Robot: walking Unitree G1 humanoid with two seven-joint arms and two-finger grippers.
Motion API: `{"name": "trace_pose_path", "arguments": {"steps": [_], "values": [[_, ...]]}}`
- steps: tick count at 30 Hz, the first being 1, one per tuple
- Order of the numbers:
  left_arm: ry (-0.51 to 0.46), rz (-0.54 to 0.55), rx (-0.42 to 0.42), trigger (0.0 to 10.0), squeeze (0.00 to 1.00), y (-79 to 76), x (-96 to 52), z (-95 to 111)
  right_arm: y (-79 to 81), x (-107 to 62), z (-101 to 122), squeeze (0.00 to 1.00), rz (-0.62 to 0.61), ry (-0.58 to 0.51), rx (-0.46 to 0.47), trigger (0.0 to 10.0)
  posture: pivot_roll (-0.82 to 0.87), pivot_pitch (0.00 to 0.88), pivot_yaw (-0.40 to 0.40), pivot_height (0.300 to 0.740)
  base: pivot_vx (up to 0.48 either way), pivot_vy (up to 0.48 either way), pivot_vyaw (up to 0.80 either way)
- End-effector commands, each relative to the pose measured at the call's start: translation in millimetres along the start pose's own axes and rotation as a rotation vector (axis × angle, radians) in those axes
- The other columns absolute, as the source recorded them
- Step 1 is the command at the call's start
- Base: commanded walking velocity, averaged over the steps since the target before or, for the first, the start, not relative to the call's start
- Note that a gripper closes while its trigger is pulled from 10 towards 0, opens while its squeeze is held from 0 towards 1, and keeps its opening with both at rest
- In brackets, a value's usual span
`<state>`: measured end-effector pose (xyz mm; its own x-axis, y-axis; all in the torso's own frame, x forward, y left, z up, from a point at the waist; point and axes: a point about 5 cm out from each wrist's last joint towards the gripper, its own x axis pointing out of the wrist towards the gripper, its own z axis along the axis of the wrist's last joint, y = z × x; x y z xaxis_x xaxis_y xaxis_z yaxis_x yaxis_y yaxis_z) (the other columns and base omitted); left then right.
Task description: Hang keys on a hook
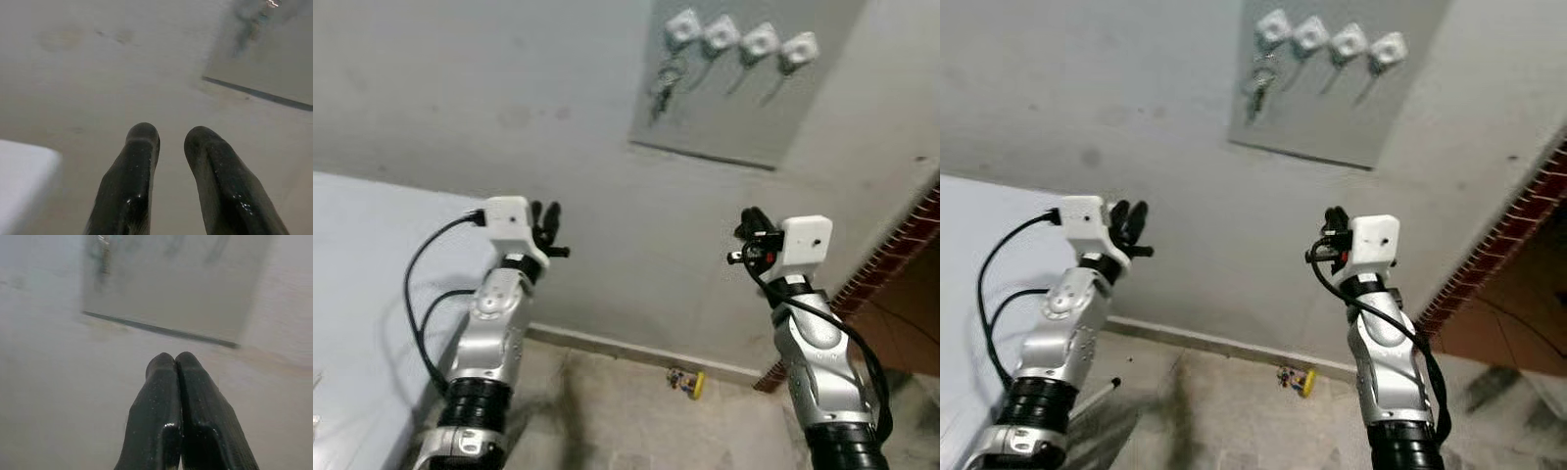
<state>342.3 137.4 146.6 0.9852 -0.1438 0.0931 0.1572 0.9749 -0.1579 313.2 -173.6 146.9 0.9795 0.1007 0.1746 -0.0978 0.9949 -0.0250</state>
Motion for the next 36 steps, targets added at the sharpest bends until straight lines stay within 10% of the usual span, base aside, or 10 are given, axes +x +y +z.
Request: {"name": "trace_pose_path", "arguments": {"steps": [1, 36], "values": [[0.012, -0.02, 0.001, 10.0, 0.0, -5.0, -0.4, -0.9, -1.5, 2.2, 4.3, 0.0, -0.018, -0.017, 0.004, 10.0, 0.01, 0.0, -0.064, 0.74, 0.0, 0.0, 0.0], [0.029, 0.016, -0.036, 10.0, 0.0, 7.7, 0.2, 0.6, 0.6, -1.2, 0.7, 0.0, -0.003, 0.005, -0.016, 10.0, 0.0, 0.0, -0.06, 0.74, 0.231, 0.0, 0.0]]}}
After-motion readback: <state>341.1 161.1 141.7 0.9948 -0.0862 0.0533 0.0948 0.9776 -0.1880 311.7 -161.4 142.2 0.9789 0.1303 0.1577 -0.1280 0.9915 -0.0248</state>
